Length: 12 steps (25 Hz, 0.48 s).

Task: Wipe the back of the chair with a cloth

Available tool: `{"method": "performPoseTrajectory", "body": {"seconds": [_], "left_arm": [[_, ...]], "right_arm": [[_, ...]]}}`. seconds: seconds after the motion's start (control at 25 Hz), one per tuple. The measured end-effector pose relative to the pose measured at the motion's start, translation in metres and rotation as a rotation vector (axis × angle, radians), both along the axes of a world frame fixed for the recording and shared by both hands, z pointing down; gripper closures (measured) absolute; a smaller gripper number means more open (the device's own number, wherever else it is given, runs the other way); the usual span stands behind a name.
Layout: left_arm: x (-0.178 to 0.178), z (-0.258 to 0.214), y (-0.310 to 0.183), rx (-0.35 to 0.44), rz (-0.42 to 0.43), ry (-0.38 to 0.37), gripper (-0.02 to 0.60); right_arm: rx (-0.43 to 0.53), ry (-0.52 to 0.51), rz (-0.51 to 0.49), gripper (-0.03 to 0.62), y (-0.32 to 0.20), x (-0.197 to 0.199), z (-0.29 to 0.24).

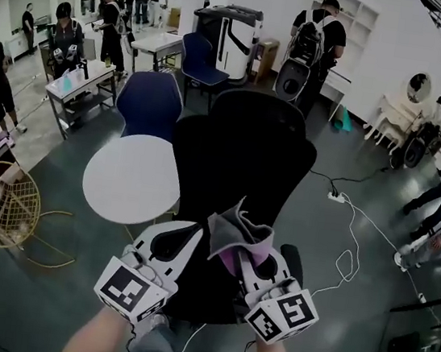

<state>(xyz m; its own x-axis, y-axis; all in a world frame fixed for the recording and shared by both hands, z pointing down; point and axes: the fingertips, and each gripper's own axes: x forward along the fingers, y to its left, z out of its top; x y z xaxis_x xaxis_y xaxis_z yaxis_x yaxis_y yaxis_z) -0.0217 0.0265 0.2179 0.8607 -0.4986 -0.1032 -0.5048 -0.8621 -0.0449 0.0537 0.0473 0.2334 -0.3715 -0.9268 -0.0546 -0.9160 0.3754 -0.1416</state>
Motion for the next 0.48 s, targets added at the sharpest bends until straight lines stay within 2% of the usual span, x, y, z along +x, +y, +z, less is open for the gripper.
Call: {"method": "performPoseTrajectory", "body": {"seconds": [0.28,0.48], "left_arm": [[-0.009,0.008,-0.05,-0.009,0.107,-0.02,0.571],[-0.012,0.017,-0.072,-0.015,0.148,-0.015,0.571]], "right_arm": [[-0.014,0.015,0.093,0.545,-0.045,-0.013,0.006],[-0.035,0.013,0.144,0.545,-0.064,-0.015,0.014]]}}
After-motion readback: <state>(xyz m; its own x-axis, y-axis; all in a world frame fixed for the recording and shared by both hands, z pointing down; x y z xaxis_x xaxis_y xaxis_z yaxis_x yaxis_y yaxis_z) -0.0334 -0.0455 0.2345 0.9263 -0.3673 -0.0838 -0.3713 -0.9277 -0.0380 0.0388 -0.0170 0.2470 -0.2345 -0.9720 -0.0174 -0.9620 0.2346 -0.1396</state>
